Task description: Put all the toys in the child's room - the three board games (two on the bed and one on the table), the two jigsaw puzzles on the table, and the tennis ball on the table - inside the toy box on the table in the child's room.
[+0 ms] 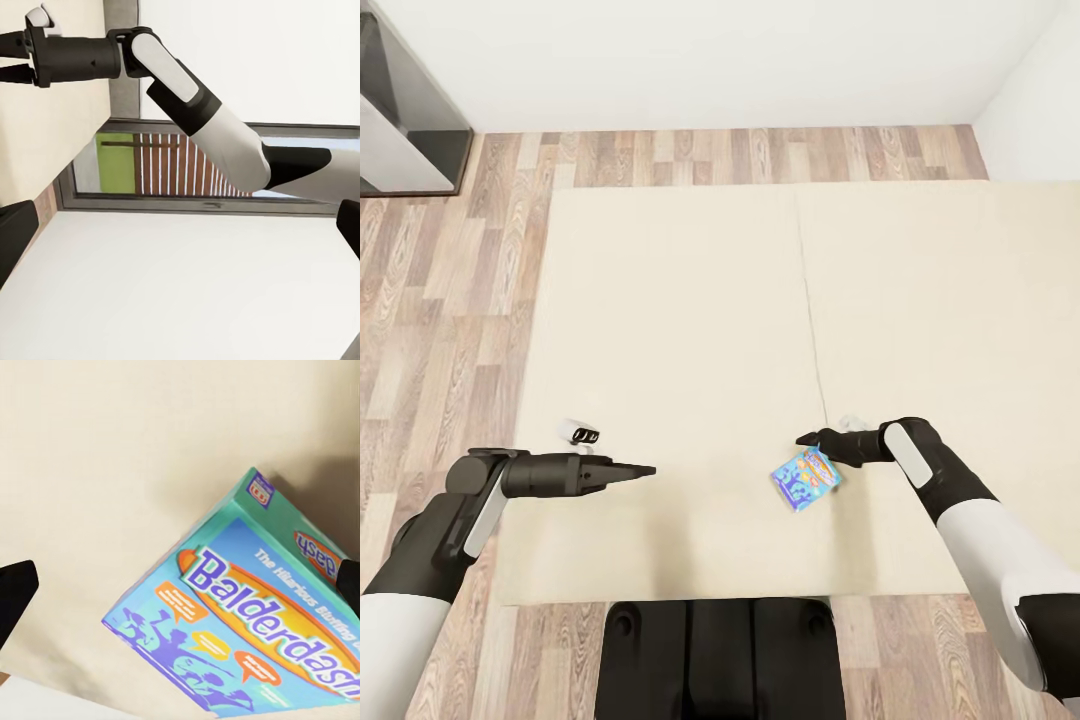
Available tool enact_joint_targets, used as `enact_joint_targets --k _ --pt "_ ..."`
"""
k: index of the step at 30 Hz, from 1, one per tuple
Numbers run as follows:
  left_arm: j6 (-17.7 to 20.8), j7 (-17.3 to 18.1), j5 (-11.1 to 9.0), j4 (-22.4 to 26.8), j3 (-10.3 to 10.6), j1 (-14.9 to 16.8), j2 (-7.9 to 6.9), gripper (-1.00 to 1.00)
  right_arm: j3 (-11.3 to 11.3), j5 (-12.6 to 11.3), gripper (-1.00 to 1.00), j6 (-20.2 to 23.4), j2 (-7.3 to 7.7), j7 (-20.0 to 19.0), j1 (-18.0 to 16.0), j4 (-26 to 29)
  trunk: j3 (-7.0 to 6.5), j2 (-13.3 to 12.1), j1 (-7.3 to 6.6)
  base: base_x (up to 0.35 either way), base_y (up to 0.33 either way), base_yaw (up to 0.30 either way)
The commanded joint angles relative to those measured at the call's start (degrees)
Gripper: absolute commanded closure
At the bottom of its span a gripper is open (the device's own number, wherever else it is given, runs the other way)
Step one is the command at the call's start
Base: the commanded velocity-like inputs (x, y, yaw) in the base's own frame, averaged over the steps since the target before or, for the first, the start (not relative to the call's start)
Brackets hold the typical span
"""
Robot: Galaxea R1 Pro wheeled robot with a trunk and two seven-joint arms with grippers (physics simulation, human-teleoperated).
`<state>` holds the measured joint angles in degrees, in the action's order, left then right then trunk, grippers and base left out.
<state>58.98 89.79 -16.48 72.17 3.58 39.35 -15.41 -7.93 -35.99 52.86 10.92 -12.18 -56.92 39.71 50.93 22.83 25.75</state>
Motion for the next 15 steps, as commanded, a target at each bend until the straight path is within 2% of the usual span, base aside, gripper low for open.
enact_joint_targets --k 1,15 --pt "0.61 0.21 -0.04 0.0 0.11 0.03 -0.05 -1.0 -0.15 0.57 -1.0 0.11 0.09 -0.57 -0.03 0.02 0.06 0.09 0.03 0.0 0.005 0.0" --pt "0.61 0.21 -0.04 0.01 0.11 0.03 -0.06 -1.0 -0.15 0.57 -1.0 0.14 0.15 -0.57 -0.03 0.02 0.06 0.09 0.03 0.0 0.001 0.0"
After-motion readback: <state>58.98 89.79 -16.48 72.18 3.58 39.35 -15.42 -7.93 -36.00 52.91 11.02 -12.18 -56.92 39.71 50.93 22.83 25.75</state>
